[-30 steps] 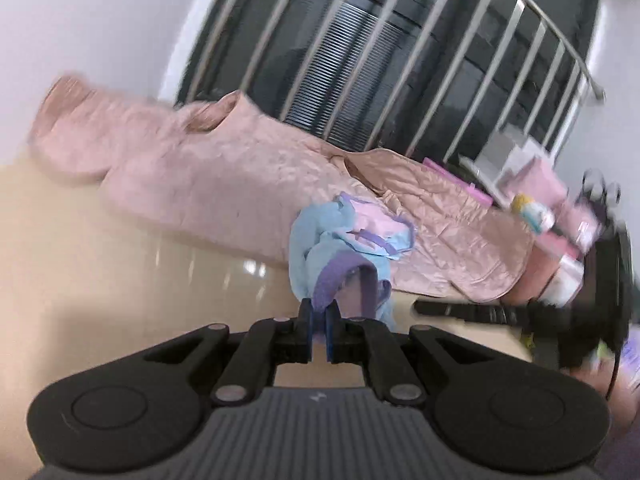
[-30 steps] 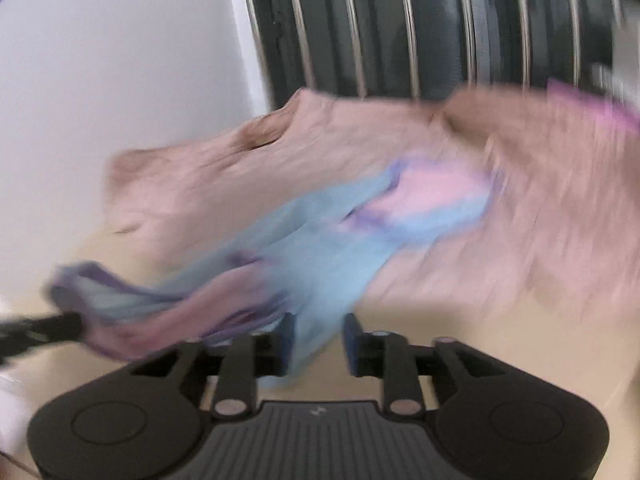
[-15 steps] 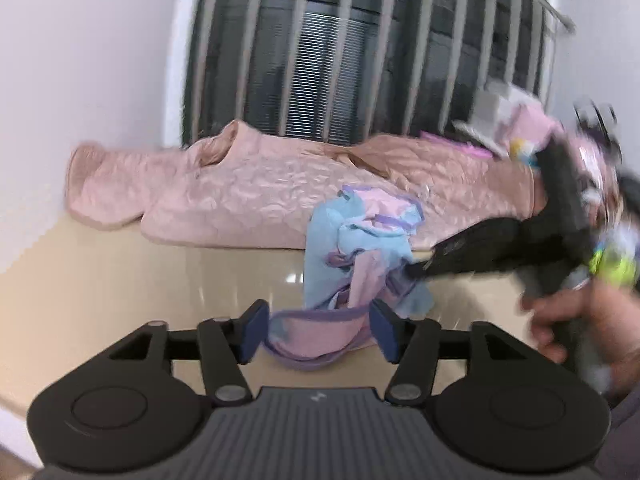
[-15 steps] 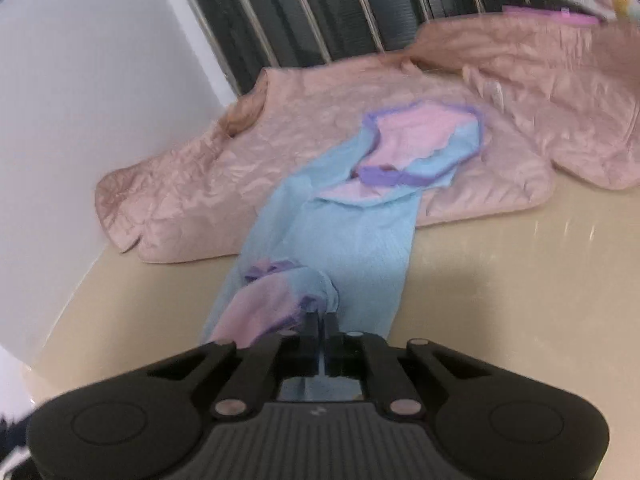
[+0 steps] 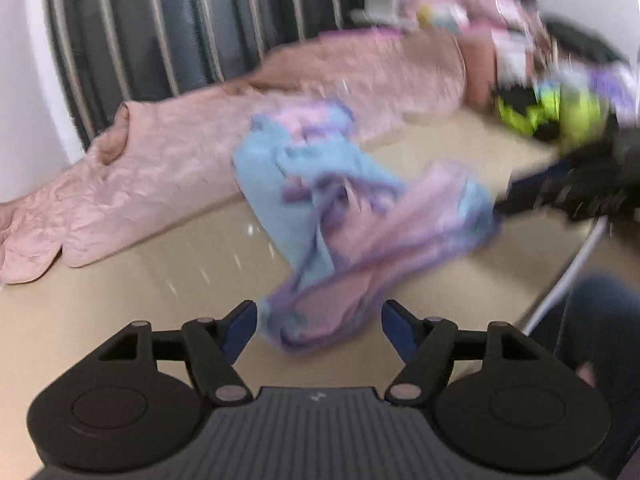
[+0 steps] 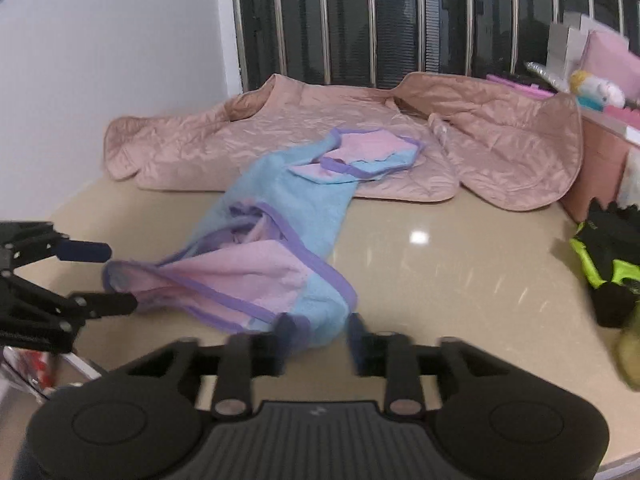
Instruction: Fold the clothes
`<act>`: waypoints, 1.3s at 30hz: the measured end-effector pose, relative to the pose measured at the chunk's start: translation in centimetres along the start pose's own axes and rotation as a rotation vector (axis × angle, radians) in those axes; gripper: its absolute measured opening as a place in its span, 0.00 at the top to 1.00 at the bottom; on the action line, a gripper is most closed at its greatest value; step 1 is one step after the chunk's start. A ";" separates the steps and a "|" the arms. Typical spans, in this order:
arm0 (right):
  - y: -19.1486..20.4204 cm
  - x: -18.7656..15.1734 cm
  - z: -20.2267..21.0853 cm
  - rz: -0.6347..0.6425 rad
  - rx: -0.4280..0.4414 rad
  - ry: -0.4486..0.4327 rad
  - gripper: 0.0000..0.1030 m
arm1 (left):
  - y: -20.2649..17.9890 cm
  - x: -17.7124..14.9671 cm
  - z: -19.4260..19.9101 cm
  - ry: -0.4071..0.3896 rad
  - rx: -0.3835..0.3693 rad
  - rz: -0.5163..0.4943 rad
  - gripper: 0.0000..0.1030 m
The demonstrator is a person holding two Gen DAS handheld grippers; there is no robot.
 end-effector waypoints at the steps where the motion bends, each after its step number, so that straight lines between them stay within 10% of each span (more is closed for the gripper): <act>1: 0.1 0.0 0.3 0.017 0.001 -0.016 0.60 | 0.1 -0.1 -0.2 -0.001 0.010 0.007 0.34; 8: 3.8 0.4 1.2 0.203 0.080 -0.097 0.56 | 0.5 1.1 1.2 -0.082 -0.030 0.038 0.40; 10: 5.4 0.4 0.5 0.270 0.096 -0.095 0.56 | 0.9 1.1 1.1 -0.079 -0.019 0.050 0.97; 18: 7.9 1.4 -3.0 0.309 0.054 -0.048 0.56 | 0.7 1.6 5.6 -0.261 0.115 0.128 0.98; 23: 9.1 1.6 -3.7 0.305 0.015 -0.049 0.51 | -0.8 1.8 7.4 -0.350 0.060 0.245 0.98; 39: 7.7 0.0 -3.6 0.596 -0.436 -0.259 0.51 | -1.1 0.5 7.2 -0.320 0.084 0.246 0.98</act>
Point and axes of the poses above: each gripper's, at about its wrist camera, not at the fingertips, and z roughly against the way its jaws point, y to its left, x to its top, the point moved 7 cm from there along -z, roughly the way its jaws point, and after that the axes turned 10 degrees about -x, right-handed, at the moved point
